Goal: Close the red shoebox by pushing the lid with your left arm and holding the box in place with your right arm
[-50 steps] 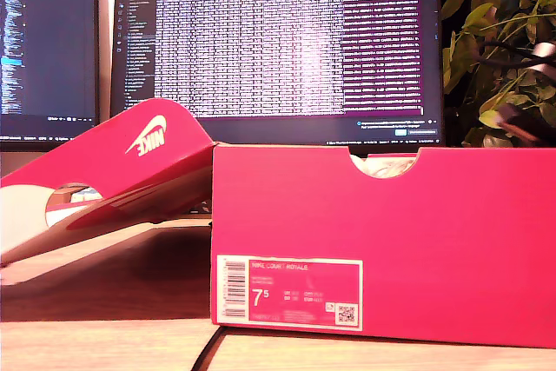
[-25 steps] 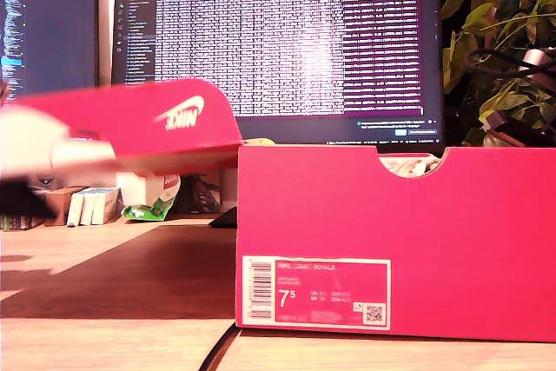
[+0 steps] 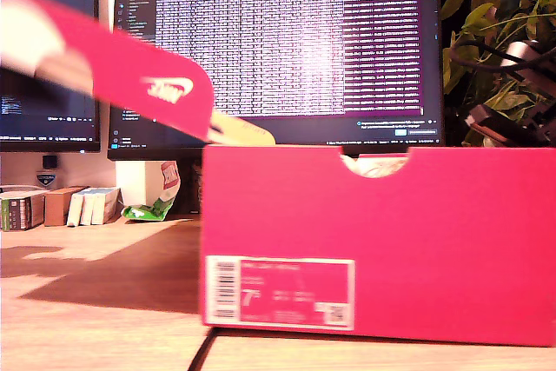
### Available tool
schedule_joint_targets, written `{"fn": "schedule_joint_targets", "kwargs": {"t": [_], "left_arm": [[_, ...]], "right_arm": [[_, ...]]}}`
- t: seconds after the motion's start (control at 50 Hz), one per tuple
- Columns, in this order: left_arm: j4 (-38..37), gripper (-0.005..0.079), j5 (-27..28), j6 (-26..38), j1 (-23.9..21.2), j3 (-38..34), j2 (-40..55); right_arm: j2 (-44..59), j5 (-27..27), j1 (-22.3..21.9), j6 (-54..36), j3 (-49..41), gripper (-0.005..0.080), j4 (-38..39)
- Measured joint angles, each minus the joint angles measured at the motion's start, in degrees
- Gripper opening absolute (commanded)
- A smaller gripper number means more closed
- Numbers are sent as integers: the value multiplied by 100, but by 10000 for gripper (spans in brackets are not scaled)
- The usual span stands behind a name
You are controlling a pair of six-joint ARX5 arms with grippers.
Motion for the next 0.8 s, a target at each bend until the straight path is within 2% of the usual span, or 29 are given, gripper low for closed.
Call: {"fn": "schedule_joint_targets", "kwargs": {"t": [0.18, 0.38, 0.58, 0.6, 0.8], "left_arm": [[35, -19, 232, -313, -205, 409, -424], [291, -19, 339, -592, -933, 636, -450], [1235, -19, 269, -960, -1740, 638, -450], [1331, -19, 254, -1165, -1814, 643, -450], [1836, -19, -22, -1270, -2280, 881, -450]], "right_arm": [[2, -96, 85, 136, 0, -12, 275], [2, -103, 22, 138, 61, -12, 354], [2, -13, -459, -22, 758, -12, -116], [2, -13, -542, -24, 870, -12, -195], [0, 0, -1237, -383, 1805, -12, -1134]]}}
